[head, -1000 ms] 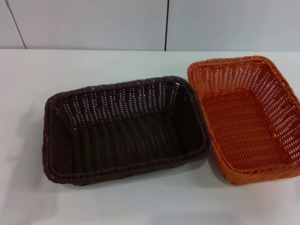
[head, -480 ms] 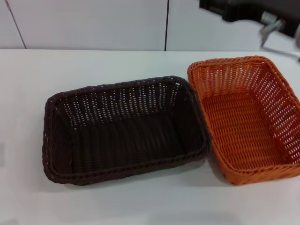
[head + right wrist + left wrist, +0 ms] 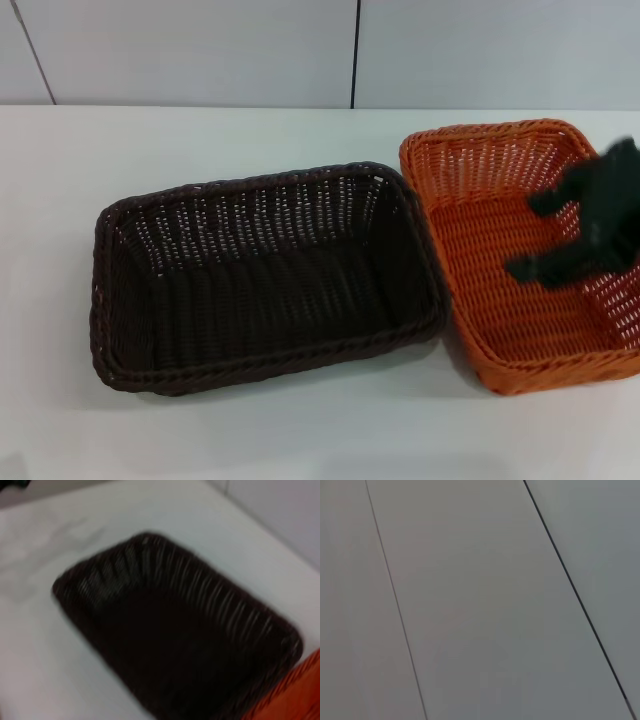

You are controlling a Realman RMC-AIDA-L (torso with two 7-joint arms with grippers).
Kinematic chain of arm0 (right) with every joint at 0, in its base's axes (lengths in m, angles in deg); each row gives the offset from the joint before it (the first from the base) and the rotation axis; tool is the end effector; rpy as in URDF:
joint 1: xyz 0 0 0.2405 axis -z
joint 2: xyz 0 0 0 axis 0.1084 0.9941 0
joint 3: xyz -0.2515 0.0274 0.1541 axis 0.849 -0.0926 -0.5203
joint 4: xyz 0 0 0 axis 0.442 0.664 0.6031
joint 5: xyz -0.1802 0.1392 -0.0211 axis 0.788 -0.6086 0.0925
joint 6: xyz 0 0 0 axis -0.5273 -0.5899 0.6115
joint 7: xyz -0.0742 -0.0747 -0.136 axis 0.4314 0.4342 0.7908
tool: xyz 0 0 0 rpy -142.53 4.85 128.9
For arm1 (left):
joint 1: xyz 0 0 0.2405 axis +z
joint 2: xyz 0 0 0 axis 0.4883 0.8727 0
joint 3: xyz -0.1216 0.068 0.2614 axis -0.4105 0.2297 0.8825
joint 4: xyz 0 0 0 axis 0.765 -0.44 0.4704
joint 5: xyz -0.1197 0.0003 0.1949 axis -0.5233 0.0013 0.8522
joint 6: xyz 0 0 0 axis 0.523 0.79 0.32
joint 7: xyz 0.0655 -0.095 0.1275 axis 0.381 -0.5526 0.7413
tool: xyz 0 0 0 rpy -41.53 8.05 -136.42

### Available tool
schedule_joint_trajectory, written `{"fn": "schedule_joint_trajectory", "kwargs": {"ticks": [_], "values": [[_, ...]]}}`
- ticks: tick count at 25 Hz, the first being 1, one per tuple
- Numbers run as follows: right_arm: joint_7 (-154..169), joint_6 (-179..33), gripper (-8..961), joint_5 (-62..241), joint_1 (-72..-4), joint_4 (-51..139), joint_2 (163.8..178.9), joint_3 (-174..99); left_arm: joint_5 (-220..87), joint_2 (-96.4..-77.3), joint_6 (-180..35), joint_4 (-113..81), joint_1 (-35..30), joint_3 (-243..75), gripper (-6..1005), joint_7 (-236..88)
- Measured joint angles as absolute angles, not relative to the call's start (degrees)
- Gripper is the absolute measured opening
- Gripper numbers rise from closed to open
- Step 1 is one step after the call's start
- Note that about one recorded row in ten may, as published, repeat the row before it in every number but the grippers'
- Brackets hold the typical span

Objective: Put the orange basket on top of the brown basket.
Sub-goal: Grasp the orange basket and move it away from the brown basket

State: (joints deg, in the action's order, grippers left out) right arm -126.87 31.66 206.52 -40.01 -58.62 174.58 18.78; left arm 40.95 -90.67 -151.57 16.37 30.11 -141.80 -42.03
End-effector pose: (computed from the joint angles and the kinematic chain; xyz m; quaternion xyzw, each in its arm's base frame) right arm 0.1333 0.3507 0.0639 -0.9728 0.1585 -0.0746 0.1514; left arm -0.4037 0.2393 0.0214 -0.5039 -0.1083 -0.1498 0.8437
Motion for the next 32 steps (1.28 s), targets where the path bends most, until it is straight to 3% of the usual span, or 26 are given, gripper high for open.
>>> {"fn": "schedule_joint_trajectory", "kwargs": {"ticks": [4,7,11,32], "values": [[-121.8,34.5,736,209.6,-39.2,-58.2,174.82,19.1,40.2,-90.67,-151.2,16.0,29.6,-141.8,689,-42.0],[-118.8,35.4,736,213.8,-37.5,-58.9,176.22,19.3,38.6,-90.55,-150.9,15.9,29.0,-141.8,689,-42.0],[-117.7,35.2,735,214.1,-36.3,-57.9,176.89,19.6,37.6,-90.5,-150.5,15.9,28.7,-141.7,689,-43.2],[-115.9,25.3,733,221.7,-36.9,-40.4,177.2,28.8,36.2,-90.36,-148.7,13.7,28.3,-142.2,688,-49.0]]}}
